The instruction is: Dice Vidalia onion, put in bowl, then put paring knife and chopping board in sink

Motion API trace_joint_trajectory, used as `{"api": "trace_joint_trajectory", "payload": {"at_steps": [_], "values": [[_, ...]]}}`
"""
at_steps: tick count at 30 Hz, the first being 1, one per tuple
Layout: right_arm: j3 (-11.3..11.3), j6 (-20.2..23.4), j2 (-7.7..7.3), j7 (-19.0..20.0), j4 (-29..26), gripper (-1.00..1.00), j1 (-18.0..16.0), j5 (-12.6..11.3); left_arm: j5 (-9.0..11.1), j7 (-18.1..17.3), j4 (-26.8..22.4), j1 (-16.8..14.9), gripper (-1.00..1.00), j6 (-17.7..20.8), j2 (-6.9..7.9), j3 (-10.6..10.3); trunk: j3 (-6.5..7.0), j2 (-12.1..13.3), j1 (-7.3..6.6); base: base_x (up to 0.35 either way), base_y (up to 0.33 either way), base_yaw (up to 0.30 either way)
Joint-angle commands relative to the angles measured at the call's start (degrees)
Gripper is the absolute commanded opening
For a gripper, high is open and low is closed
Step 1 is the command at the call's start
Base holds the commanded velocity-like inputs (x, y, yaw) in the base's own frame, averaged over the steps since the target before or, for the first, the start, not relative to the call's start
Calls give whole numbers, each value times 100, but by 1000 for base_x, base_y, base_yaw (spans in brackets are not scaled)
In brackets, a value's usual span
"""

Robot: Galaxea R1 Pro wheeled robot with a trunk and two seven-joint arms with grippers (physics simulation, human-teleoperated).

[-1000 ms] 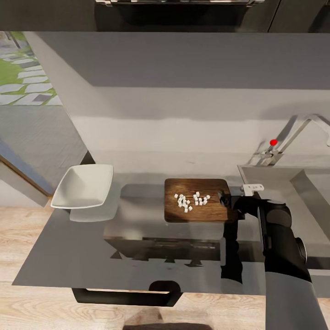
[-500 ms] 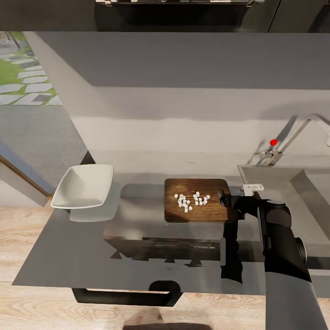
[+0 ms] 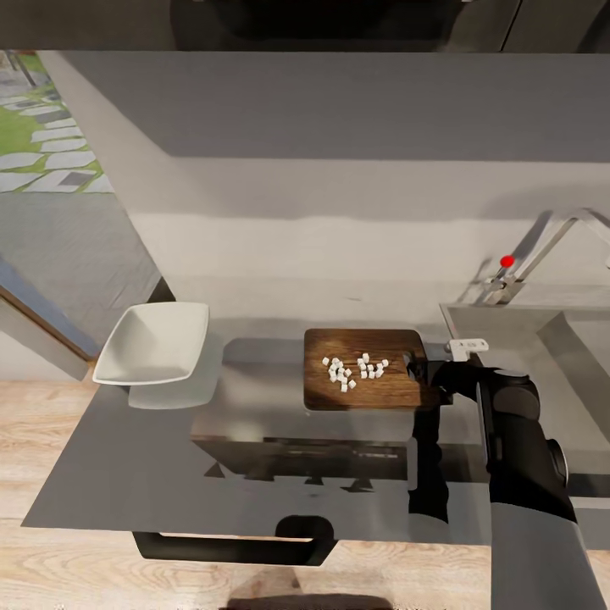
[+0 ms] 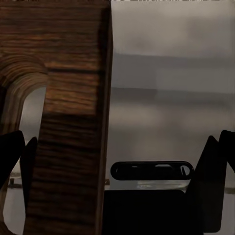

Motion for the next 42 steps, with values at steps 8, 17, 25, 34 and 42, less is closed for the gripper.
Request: {"api": "trace_joint_trajectory", "payload": {"at_steps": [8, 17, 25, 34, 42], "values": [[-12, 30, 5, 57, 312, 100, -5, 30, 49, 6, 25, -10, 100, -41, -4, -50, -46, -8, 5, 0, 0, 0], [-12, 30, 5, 56, 312, 100, -5, 30, 50, 6, 25, -10, 100, -41, -4, -50, -47, -8, 5, 0, 0, 0], [-13, 30, 5, 56, 312, -100, -5, 30, 51, 6, 25, -10, 100, -41, -4, -50, -47, -8, 5, 0, 0, 0], [-13, 30, 5, 56, 312, -100, -5, 30, 50, 6, 25, -10, 100, -41, -4, -50, -47, -8, 5, 0, 0, 0], [-14, 30, 5, 56, 312, -100, -5, 30, 49, 6, 25, -10, 100, -41, -4, -50, -47, -8, 5, 0, 0, 0]]}}
